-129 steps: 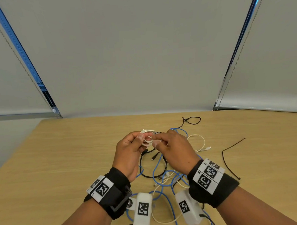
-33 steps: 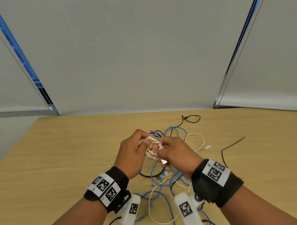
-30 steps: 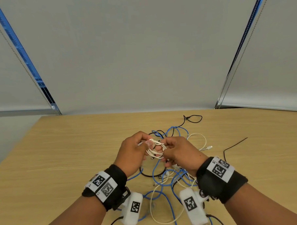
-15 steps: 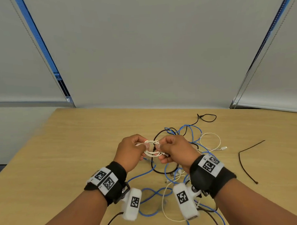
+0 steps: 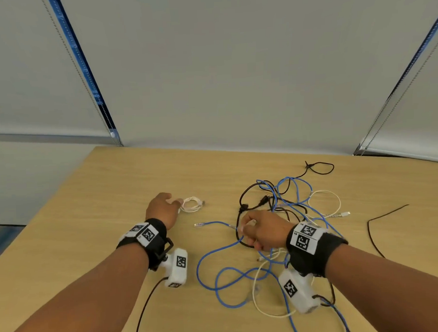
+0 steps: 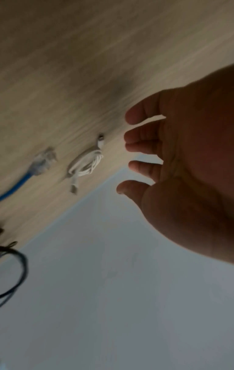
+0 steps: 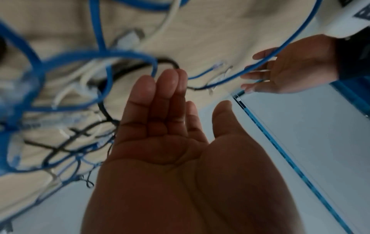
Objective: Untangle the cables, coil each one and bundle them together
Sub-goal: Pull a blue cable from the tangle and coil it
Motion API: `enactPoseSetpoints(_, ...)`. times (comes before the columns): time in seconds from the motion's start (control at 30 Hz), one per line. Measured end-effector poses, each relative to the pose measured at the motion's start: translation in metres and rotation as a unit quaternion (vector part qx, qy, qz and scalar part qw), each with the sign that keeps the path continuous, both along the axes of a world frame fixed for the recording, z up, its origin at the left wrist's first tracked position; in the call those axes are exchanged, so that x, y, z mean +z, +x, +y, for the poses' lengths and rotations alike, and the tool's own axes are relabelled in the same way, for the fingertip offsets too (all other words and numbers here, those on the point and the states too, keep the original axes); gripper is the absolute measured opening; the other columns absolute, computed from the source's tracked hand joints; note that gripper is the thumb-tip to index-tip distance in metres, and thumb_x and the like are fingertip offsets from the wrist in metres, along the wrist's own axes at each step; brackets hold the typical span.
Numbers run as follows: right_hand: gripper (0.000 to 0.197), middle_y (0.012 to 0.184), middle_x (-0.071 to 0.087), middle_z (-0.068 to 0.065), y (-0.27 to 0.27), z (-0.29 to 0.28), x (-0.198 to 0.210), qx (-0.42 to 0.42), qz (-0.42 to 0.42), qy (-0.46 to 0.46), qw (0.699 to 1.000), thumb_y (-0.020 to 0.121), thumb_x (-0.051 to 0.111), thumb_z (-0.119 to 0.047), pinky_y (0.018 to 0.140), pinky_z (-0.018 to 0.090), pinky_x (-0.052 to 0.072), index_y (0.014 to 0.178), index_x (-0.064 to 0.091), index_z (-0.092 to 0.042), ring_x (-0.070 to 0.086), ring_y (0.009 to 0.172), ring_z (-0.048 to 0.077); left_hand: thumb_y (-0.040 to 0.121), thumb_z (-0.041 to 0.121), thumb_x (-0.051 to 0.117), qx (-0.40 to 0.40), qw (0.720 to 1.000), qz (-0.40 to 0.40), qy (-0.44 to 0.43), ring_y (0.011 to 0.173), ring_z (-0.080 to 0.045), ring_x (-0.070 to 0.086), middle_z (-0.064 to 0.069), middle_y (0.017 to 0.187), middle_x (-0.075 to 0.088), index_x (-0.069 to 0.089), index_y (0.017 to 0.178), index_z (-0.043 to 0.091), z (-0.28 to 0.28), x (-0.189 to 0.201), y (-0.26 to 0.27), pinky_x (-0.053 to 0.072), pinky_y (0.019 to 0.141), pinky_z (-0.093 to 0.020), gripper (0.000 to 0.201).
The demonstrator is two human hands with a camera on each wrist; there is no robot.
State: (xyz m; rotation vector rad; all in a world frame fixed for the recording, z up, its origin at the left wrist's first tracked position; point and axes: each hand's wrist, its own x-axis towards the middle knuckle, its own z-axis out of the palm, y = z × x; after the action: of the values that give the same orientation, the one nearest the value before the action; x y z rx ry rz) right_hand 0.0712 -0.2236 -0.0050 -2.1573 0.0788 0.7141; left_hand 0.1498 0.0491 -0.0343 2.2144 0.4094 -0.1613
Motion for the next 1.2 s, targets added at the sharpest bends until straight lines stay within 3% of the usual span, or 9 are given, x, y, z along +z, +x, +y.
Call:
enactPoseSetpoints(0.3, 0.016, 0.081, 0.074, 0.003, -0.01, 0.015, 0.021, 0.056, -0.082, 0.063, 0.993, 0.09, 0.06, -0.001, 0.062, 0.019, 0.049, 0.092, 0.072, -0.011, 0.064, 0.069, 0.011, 0.096, 0.035, 0.064, -0.358, 0.927, -0.061, 0.094, 0.136, -0.017, 0.045, 0.002, 0.149, 0.048, 0.044, 0.148, 0.032, -0.044, 0.012, -0.043, 0.037, 0.114, -0.04, 0.056)
enactPoseSetpoints(0.4, 0.036, 0.083, 0.073, 0.005, -0.012, 0.004, 0.051, 0.057, -0.117, 0.14, 0.982, 0.094, 0.05, 0.003, 0.061, 0.024, 0.051, 0.112, 0.067, -0.024, 0.069, 0.069, 0.016, 0.101, 0.029, 0.057, -0.316, 0.945, -0.078, -0.028, 0.089, -0.017, 0.068, 0.003, 0.095, 0.073, 0.071, 0.107, 0.027, -0.051, 0.033, -0.049, 0.054, 0.093, -0.046, 0.015)
enactPoseSetpoints(0.47, 0.043, 0.083, 0.071, 0.005, -0.011, -0.012, 0.068, 0.028, -0.132, 0.184, 0.974, 0.098, 0.049, 0.002, 0.06, 0.029, 0.053, 0.122, 0.06, -0.032, 0.066, 0.063, 0.019, 0.102, 0.025, 0.056, -0.286, 0.94, -0.063, -0.175, 0.052, -0.014, 0.053, 0.008, 0.058, 0.054, 0.07, 0.083, 0.022, -0.052, 0.051, -0.053, 0.059, 0.077, -0.045, 0.024)
enactPoseSetpoints(0.57, 0.033, 0.078, 0.066, 0.005, -0.007, -0.039, 0.085, -0.034, -0.153, 0.224, 0.962, 0.1, 0.052, -0.003, 0.057, 0.033, 0.053, 0.124, 0.061, -0.024, 0.054, 0.055, 0.017, 0.099, 0.033, 0.059, -0.269, 0.899, -0.047, -0.343, 0.048, -0.011, 0.027, 0.006, 0.056, 0.028, 0.066, 0.077, 0.02, -0.052, 0.083, -0.059, 0.053, 0.057, -0.032, 0.027)
enactPoseSetpoints(0.73, 0.017, 0.066, 0.055, -0.002, -0.007, -0.058, 0.093, -0.097, -0.202, 0.196, 0.955, 0.102, 0.055, -0.015, 0.053, 0.032, 0.049, 0.096, 0.071, -0.017, 0.044, 0.051, 0.012, 0.099, 0.045, 0.056, -0.246, 0.823, -0.045, -0.509, 0.044, -0.01, 0.032, 0.003, 0.058, 0.035, 0.06, 0.08, 0.016, -0.071, 0.118, -0.068, 0.054, 0.059, -0.032, 0.035)
enactPoseSetpoints(0.83, 0.016, 0.065, 0.052, -0.002, -0.011, -0.059, 0.093, -0.111, -0.232, 0.151, 0.955, 0.101, 0.056, -0.022, 0.05, 0.031, 0.048, 0.093, 0.069, -0.018, 0.043, 0.049, 0.014, 0.098, 0.039, 0.055, -0.206, 0.786, -0.067, -0.578, 0.05, -0.014, 0.052, -0.002, 0.064, 0.055, 0.063, 0.084, 0.013, -0.087, 0.128, -0.069, 0.059, 0.082, -0.04, 0.03)
enactPoseSetpoints(0.93, 0.014, 0.068, 0.054, 0.003, -0.022, -0.046, 0.088, -0.079, -0.201, 0.132, 0.967, 0.103, 0.054, -0.026, 0.049, 0.03, 0.046, 0.102, 0.065, -0.017, 0.047, 0.048, 0.016, 0.103, 0.033, 0.048, -0.2, 0.765, -0.099, -0.604, 0.095, -0.031, 0.075, -0.015, 0.097, 0.075, 0.064, 0.099, 0.009, -0.101, 0.133, -0.068, 0.054, 0.097, -0.039, 0.03)
enactPoseSetpoints(1.03, 0.015, 0.066, 0.057, 0.0, -0.037, -0.028, 0.083, -0.037, -0.146, 0.168, 0.974, 0.102, 0.051, -0.017, 0.051, 0.03, 0.047, 0.116, 0.056, -0.02, 0.052, 0.049, 0.017, 0.108, 0.027, 0.042, -0.213, 0.79, -0.17, -0.549, 0.118, -0.031, 0.068, -0.015, 0.125, 0.071, 0.062, 0.111, 0.006, -0.116, 0.136, -0.069, 0.051, 0.097, -0.032, 0.029)
enactPoseSetpoints(1.2, 0.025, 0.069, 0.06, 0.006, -0.05, -0.024, 0.089, -0.016, -0.077, 0.228, 0.97, 0.1, 0.054, -0.007, 0.058, 0.03, 0.05, 0.123, 0.052, -0.016, 0.058, 0.054, 0.021, 0.1, 0.014, 0.06, -0.206, 0.86, -0.259, -0.389, 0.12, -0.015, 0.066, -0.001, 0.117, 0.075, 0.065, 0.079, 0.016, -0.135, 0.128, -0.065, 0.048, 0.106, -0.038, 0.022)
